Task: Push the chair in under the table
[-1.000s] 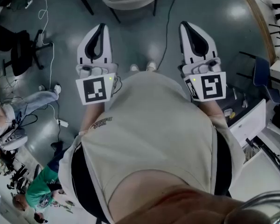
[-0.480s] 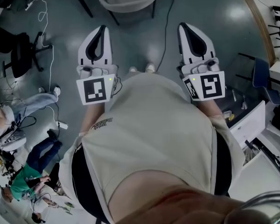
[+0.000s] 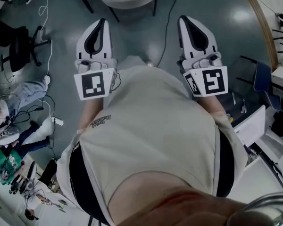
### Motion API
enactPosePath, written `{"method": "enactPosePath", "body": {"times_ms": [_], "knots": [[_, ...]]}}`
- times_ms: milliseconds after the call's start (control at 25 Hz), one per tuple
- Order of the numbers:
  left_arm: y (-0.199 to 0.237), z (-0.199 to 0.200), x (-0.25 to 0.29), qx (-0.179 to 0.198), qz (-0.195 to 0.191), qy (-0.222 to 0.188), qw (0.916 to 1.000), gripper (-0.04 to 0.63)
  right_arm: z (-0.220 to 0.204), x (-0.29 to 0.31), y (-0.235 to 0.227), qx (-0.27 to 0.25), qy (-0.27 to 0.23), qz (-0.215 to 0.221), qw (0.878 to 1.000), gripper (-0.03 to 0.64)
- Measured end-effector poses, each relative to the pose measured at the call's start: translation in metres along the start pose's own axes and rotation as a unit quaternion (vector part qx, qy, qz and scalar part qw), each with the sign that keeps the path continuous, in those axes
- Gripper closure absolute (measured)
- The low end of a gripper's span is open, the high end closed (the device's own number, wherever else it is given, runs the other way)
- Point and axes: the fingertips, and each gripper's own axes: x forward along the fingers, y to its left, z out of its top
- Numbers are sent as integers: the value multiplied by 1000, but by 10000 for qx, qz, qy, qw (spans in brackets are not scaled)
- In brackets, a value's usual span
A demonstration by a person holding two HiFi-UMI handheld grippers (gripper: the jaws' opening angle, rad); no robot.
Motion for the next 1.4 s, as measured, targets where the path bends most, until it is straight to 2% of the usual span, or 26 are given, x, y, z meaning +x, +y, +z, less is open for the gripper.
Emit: {"method": "enactPosePath", "body": {"times_ms": [320,560,880,1120,1400], "knots": [[14,-13,14,158,74,-115,9998,586,-5,22,-9,-114,-72,-26,9999,607],[24,-33,42,140,72,-207,9997,586,-21,47,-21,-272,-27,-52,9996,607],[38,-43,78,-138,97,-36,9999,585,-36,89,-38,-162,113,-5,9998,607],[59,-51,113,-129,69,41,9999,585,-47,128,-48,-106,256,14,9996,607],[95,-65,167,-321,-74,146,9994,585,-59,188,-60,-59,486,-78,9988,607]]}}
